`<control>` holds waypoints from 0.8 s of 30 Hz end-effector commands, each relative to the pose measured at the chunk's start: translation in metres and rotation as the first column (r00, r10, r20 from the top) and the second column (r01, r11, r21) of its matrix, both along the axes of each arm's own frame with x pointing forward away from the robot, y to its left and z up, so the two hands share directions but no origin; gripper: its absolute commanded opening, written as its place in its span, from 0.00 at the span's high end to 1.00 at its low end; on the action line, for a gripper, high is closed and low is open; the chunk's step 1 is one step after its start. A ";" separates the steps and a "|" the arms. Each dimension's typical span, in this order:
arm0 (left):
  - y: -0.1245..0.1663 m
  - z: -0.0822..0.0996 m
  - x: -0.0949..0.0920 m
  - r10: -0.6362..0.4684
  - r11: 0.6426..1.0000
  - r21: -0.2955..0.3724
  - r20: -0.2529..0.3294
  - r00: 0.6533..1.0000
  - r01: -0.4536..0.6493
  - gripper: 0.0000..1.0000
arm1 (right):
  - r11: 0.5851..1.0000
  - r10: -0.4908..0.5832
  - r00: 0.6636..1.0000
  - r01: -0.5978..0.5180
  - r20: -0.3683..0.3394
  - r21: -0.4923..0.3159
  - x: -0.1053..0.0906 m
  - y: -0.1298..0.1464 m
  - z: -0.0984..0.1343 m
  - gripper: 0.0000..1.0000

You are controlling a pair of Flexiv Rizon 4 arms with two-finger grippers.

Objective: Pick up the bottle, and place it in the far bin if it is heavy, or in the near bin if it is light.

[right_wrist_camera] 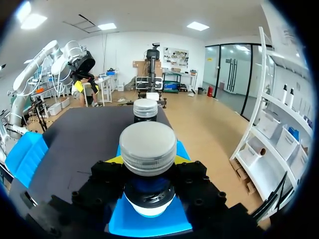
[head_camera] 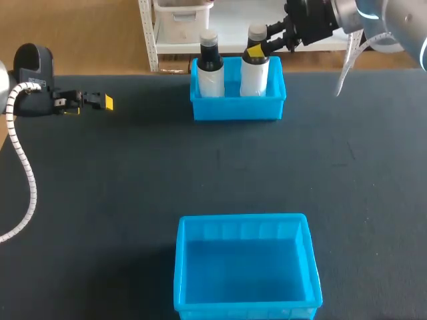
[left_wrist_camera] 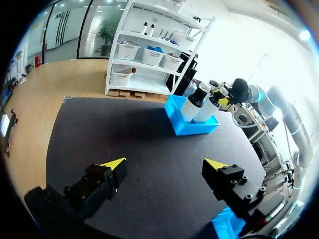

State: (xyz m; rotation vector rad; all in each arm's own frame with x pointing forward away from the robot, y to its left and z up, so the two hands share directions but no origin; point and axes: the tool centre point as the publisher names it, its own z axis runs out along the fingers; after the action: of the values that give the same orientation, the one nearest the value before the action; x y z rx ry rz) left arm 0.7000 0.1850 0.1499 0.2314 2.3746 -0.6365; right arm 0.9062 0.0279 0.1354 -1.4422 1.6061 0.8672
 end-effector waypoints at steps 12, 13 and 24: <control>0.000 0.000 0.000 0.000 1.000 0.000 0.000 1.000 0.000 0.00 | 0.987 0.159 0.984 -0.158 -0.085 0.010 0.009 0.001 -0.008 1.00; 0.000 0.000 0.000 0.000 1.000 0.000 0.000 1.000 0.000 0.00 | 0.987 0.160 0.983 -0.160 -0.086 0.009 0.009 0.001 -0.008 1.00; 0.000 0.000 0.000 0.000 1.000 0.000 0.000 1.000 0.000 0.00 | 0.987 0.163 0.982 -0.163 -0.094 0.007 0.010 0.001 -0.012 1.00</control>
State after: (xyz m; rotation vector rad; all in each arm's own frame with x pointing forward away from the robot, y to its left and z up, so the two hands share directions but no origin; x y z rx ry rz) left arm 0.7000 0.1850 0.1499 0.2314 2.3745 -0.6365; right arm 0.9061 0.0281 0.1222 -1.4439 1.6203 0.8655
